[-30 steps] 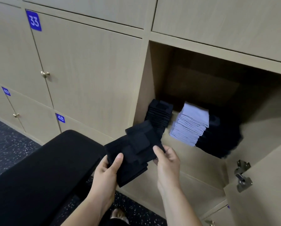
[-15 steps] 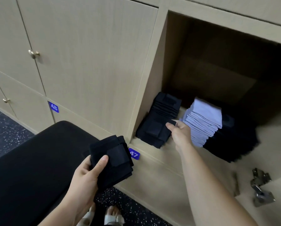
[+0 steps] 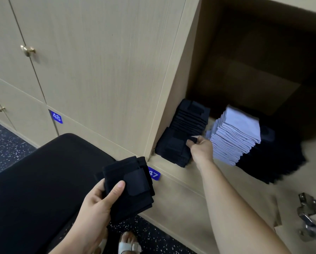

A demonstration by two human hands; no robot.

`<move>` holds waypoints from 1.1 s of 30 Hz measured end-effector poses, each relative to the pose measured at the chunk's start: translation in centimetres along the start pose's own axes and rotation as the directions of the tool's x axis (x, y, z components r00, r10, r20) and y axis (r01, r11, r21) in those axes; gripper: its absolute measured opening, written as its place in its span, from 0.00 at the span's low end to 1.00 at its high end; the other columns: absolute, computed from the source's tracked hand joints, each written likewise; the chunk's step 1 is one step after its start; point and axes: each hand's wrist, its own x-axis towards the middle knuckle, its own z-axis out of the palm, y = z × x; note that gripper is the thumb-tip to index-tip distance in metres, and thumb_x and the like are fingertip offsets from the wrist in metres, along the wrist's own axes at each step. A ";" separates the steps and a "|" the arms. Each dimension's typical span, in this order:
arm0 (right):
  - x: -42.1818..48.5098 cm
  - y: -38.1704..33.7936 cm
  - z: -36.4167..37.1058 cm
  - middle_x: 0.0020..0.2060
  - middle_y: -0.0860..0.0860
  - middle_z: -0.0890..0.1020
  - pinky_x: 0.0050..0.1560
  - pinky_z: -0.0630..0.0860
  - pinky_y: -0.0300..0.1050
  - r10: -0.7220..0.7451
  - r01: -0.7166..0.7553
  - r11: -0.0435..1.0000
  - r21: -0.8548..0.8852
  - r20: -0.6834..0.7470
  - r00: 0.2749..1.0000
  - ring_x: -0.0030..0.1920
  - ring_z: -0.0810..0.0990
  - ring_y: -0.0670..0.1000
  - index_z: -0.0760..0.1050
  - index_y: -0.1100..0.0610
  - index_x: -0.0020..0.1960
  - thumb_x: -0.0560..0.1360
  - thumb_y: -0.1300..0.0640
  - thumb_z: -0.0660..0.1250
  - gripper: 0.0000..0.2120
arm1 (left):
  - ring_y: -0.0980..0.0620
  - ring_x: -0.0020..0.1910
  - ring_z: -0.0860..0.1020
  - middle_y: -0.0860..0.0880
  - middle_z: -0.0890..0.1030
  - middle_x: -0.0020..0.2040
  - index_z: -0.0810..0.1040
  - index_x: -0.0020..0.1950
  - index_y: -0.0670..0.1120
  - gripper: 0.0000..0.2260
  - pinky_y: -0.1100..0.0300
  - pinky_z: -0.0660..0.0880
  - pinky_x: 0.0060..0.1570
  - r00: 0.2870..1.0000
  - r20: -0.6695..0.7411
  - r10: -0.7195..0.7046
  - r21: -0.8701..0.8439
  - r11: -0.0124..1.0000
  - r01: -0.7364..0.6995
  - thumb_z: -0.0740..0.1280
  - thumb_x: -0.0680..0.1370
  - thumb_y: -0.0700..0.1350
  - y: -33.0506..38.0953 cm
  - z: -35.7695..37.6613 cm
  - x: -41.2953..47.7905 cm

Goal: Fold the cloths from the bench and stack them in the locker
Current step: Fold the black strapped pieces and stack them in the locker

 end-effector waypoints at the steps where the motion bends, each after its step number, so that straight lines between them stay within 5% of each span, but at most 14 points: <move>1: 0.0 0.0 0.1 0.42 0.51 0.82 0.48 0.78 0.48 -0.007 0.007 0.999 -0.053 -0.010 1.000 0.46 0.81 0.55 0.77 0.54 0.48 0.75 0.60 0.69 0.03 | 0.38 0.48 0.84 0.37 0.84 0.51 0.81 0.56 0.41 0.13 0.49 0.83 0.42 1.000 0.003 -0.001 -0.002 1.000 0.001 0.69 0.73 0.42 0.0 0.0 0.1; 7: -0.4 -0.5 -0.5 0.57 0.49 0.79 0.52 0.73 0.43 -0.042 0.027 0.984 -0.174 -0.088 0.995 0.56 0.79 0.51 0.77 0.52 0.60 0.75 0.55 0.70 0.14 | 0.38 0.51 0.83 0.38 0.84 0.52 0.81 0.57 0.42 0.15 0.47 0.82 0.47 0.999 0.034 0.009 0.007 1.000 -0.009 0.69 0.72 0.43 0.9 0.3 -0.3; 11: -3.2 -1.9 -1.6 0.53 0.53 0.80 0.50 0.75 0.46 -0.108 0.088 0.982 -0.165 -0.117 0.987 0.51 0.80 0.52 0.77 0.51 0.57 0.74 0.57 0.68 0.12 | 0.38 0.53 0.83 0.38 0.84 0.53 0.81 0.58 0.42 0.13 0.46 0.80 0.52 0.999 0.043 0.018 0.002 1.000 -0.018 0.68 0.75 0.43 1.6 0.7 -1.5; 15: -11.4 -4.9 -2.8 0.44 0.46 0.81 0.43 0.72 0.31 -0.138 0.134 0.986 0.098 0.030 0.990 0.45 0.80 0.42 0.79 0.55 0.54 0.75 0.59 0.69 0.08 | 0.39 0.55 0.82 0.39 0.84 0.54 0.80 0.58 0.42 0.14 0.42 0.75 0.60 0.999 0.023 0.039 -0.009 0.999 -0.038 0.68 0.74 0.43 2.7 1.1 -3.8; 18: -18.9 -6.4 -3.1 0.43 0.46 0.83 0.42 0.74 0.30 -0.172 0.126 0.968 0.216 0.211 0.962 0.44 0.81 0.41 0.80 0.52 0.51 0.72 0.56 0.72 0.07 | 0.40 0.55 0.82 0.40 0.84 0.54 0.80 0.59 0.42 0.14 0.42 0.75 0.60 0.998 0.022 0.065 -0.008 0.998 -0.064 0.69 0.74 0.44 3.5 1.4 -5.9; 24: -27.9 -6.1 -3.0 0.46 0.42 0.81 0.44 0.71 0.29 -0.212 0.208 0.977 0.045 0.245 0.946 0.46 0.76 0.36 0.79 0.45 0.47 0.67 0.50 0.75 0.10 | 0.38 0.54 0.82 0.38 0.84 0.53 0.80 0.58 0.41 0.12 0.41 0.76 0.59 0.995 -0.014 0.102 0.007 0.995 -0.102 0.69 0.76 0.43 4.4 1.7 -10.3; 30: -30.4 -5.9 -3.3 0.44 0.42 0.81 0.50 0.75 0.45 -0.216 0.222 0.975 -0.018 0.182 0.959 0.50 0.77 0.45 0.74 0.46 0.43 0.63 0.40 0.68 0.13 | 0.39 0.53 0.83 0.39 0.84 0.51 0.81 0.55 0.42 0.08 0.40 0.76 0.60 0.996 -0.032 0.088 0.019 0.996 -0.087 0.69 0.77 0.41 4.9 1.8 -13.2; 33: -30.9 -6.4 -4.1 0.41 0.43 0.81 0.48 0.76 0.45 -0.227 0.220 0.973 0.065 0.140 0.964 0.46 0.78 0.45 0.74 0.49 0.44 0.70 0.49 0.69 0.07 | 0.40 0.54 0.83 0.40 0.84 0.52 0.81 0.56 0.41 0.10 0.42 0.76 0.60 0.996 -0.014 0.092 0.009 0.996 -0.092 0.69 0.78 0.44 5.4 2.0 -13.9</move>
